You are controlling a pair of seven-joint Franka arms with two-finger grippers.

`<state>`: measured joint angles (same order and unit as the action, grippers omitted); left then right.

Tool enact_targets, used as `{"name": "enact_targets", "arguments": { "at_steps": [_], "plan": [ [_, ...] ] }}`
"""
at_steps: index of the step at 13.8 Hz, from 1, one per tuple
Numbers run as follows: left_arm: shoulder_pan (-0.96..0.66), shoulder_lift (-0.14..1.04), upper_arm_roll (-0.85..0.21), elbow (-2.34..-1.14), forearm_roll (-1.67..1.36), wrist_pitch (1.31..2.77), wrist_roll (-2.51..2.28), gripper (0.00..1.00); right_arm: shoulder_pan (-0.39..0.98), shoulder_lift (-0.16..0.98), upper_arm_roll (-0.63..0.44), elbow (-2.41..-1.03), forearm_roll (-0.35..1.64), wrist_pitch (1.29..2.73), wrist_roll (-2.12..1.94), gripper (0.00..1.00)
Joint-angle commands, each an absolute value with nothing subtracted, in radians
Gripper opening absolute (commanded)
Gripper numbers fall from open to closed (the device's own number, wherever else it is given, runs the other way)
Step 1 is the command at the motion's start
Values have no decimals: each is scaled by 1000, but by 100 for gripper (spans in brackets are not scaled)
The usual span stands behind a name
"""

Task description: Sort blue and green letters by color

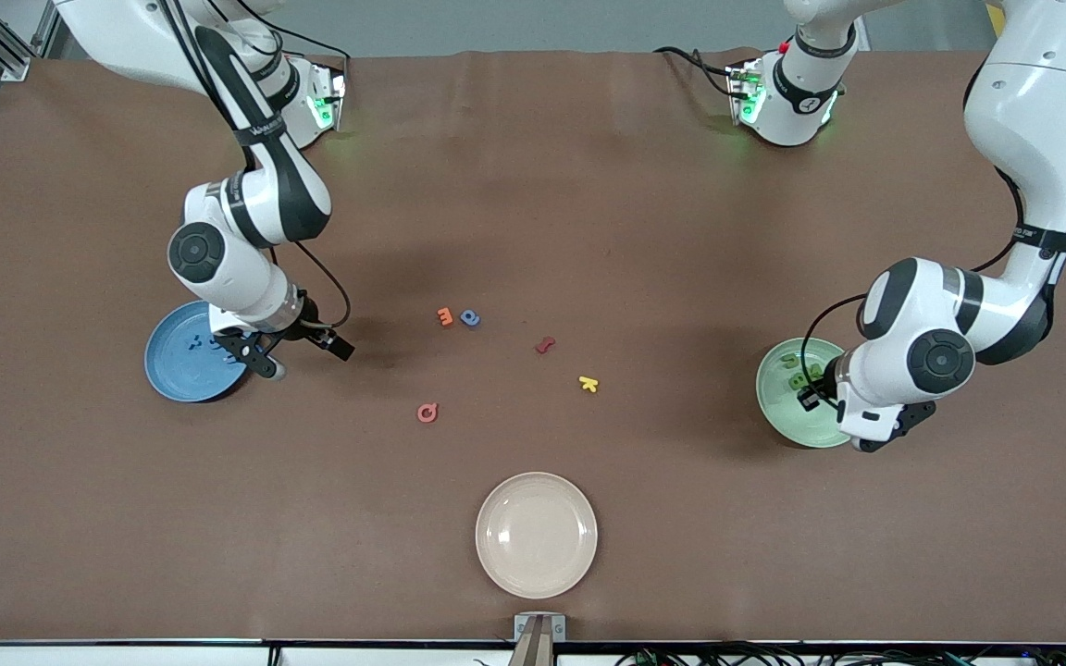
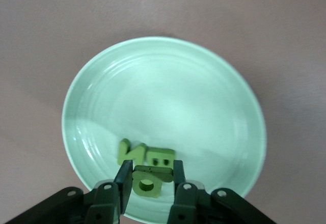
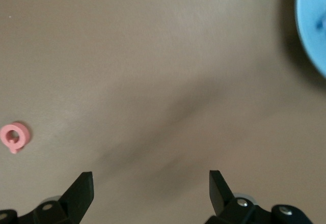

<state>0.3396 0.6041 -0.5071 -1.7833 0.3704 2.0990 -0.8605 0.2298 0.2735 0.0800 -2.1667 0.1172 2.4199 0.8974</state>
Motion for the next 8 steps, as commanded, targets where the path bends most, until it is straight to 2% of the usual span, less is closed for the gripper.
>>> {"name": "enact_targets", "arguments": {
  "at_steps": [1,2,3,4,5,8],
  "plan": [
    [357,574,-515,-1845,385,2095,-839,14,322,336,69,-2079,134,2361,1165,99],
    [359,565,-515,-1867,385,2095,-839,21,353,350,71,-2068,130,2362,1257,99],
    [360,561,-515,-1870,385,2095,-839,35,389,360,71,-2053,127,2364,1329,98],
    [362,561,-517,-1864,384,2095,-844,61,420,373,69,-2040,127,2367,1395,98],
    [374,561,-517,-1856,379,2095,-848,100,445,386,69,-2025,126,2368,1454,98],
    [380,537,-525,-1816,377,2091,-845,100,524,452,69,-1961,126,2365,1593,100]
  ]
}}
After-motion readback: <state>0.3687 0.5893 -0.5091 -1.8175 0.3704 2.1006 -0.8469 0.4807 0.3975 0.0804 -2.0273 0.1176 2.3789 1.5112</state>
